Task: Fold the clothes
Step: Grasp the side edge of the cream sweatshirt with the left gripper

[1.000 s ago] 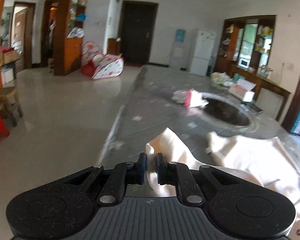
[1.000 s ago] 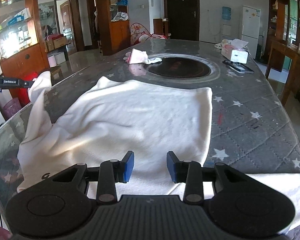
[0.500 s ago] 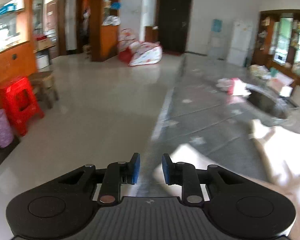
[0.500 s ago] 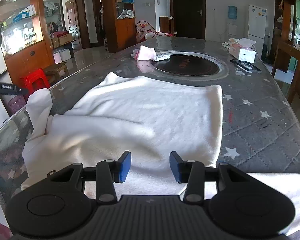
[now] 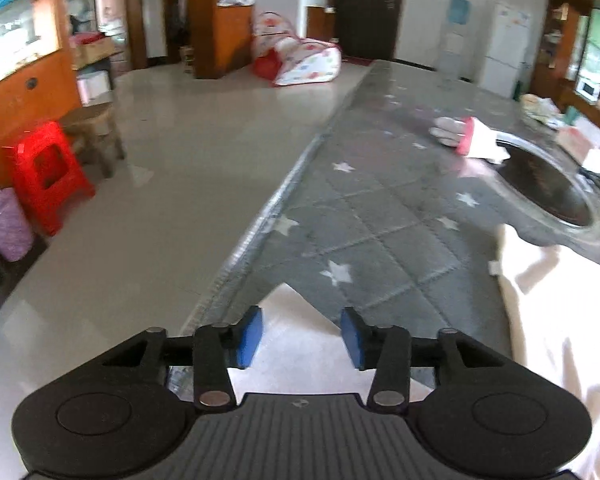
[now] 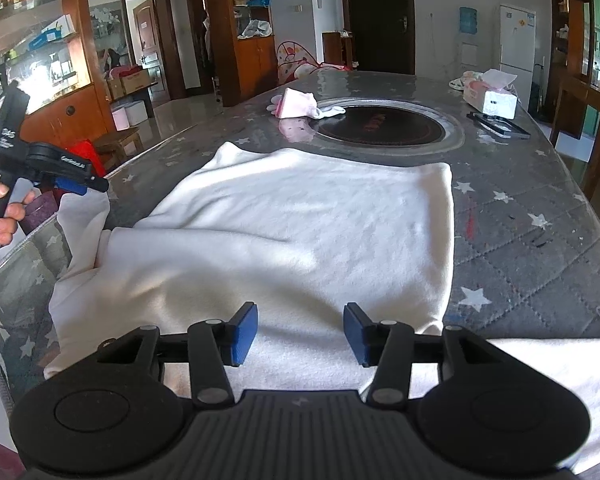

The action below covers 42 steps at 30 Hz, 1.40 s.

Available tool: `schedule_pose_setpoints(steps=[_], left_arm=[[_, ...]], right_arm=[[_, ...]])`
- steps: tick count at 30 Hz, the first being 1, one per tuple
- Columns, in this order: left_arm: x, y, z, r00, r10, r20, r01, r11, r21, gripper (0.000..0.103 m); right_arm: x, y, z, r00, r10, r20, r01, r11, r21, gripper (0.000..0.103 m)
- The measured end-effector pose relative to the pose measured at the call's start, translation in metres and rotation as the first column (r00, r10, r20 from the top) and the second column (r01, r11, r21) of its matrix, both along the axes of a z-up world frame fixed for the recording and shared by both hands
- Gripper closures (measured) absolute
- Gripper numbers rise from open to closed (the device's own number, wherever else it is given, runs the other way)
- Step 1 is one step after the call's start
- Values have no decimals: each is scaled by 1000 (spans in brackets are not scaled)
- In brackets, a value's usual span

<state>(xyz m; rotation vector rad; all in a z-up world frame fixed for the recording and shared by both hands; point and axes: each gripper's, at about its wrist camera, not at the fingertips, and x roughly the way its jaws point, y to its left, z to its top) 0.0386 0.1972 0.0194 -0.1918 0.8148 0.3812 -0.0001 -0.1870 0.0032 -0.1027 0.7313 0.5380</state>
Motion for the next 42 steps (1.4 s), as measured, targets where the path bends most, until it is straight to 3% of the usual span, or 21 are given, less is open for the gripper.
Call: schedule_pose_setpoints(steps=[5,8,10,11,13,16,19,23,26,34,37,40,42], left_arm=[[17,-12,-6,999,24,-34,-21,996,89,55],[19,-8,-7,999,45,-26,-42,993,107,75],[14,0,-5,999,48,-2,-48,996,69,83],[7,7,-3,999,43,21,-43,999,26,91],[-5,19,0,997,34,70,-29,998,-62,94],[-32,31,10,985,14,171,5,994,-108,95],[-62,45,24,952,4,305,50,984,-168,95],[-95,65,35,900,3,435,89,978,-191,95],[-115,81,34,874,1,486,114,971,-209,95],[-124,97,10,925,59,375,31,973,-229,95],[-126,99,1,941,70,331,11,971,-239,85],[-114,86,4,950,20,313,47,978,-205,55],[-104,80,2,958,13,286,38,984,-175,52]], right_arm=[[2,-1,-2,1000,-1,-4,1,1000,9,54],[2,-2,-2,1000,-3,-5,3,1000,14,54],[2,-2,-2,1000,-5,-4,5,1000,14,54],[2,-2,-1,1000,-7,-3,7,1000,13,54],[2,-3,-1,1000,-11,-2,11,1000,12,54],[1,-4,0,1000,-16,2,16,1000,8,54],[-1,-3,2,1000,-15,8,15,1000,1,54],[-3,-1,4,1000,-15,16,15,1000,-4,54],[-5,2,6,1000,-11,22,11,1000,-7,54],[-11,8,10,999,5,32,-5,1000,-16,53],[-13,12,14,999,25,39,-24,1000,-19,53],[-16,20,17,997,62,47,-61,998,-22,53],[-19,27,20,994,94,52,-93,995,-22,53]])
